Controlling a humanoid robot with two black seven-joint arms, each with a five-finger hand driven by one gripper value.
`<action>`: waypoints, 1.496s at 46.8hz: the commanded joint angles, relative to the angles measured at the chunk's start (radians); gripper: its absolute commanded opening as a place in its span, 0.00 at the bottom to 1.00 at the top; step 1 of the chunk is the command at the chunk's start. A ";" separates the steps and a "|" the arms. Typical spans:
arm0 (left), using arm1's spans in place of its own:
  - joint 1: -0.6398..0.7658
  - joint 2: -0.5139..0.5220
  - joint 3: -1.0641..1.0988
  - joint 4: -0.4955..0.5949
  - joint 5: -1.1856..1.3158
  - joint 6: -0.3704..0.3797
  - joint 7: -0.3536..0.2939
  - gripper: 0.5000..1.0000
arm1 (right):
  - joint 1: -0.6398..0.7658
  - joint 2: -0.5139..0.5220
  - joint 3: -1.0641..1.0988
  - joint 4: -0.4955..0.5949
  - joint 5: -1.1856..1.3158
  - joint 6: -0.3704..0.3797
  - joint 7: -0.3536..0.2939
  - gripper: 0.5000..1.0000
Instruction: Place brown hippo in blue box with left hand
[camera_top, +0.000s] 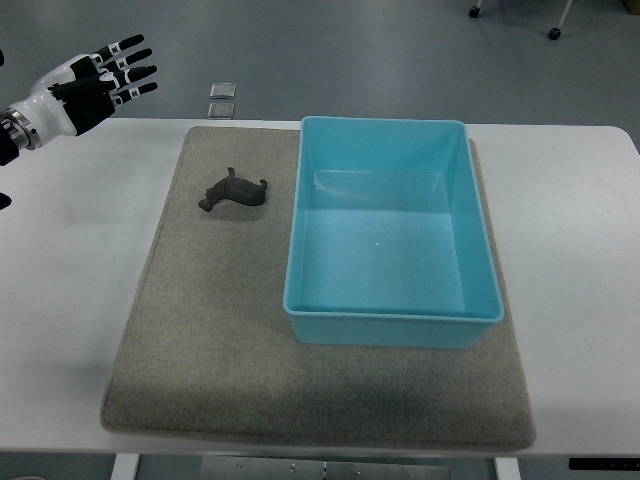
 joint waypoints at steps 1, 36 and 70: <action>-0.006 0.009 0.001 -0.010 0.133 0.000 -0.074 0.97 | 0.000 0.000 0.000 0.000 -0.001 0.000 0.000 0.87; -0.069 0.033 0.198 -0.186 0.712 0.137 -0.174 0.95 | 0.000 0.000 0.000 0.000 0.000 0.000 0.000 0.87; -0.148 -0.016 0.478 -0.225 1.022 0.396 -0.212 0.96 | 0.000 0.000 0.000 0.000 0.000 0.000 0.000 0.87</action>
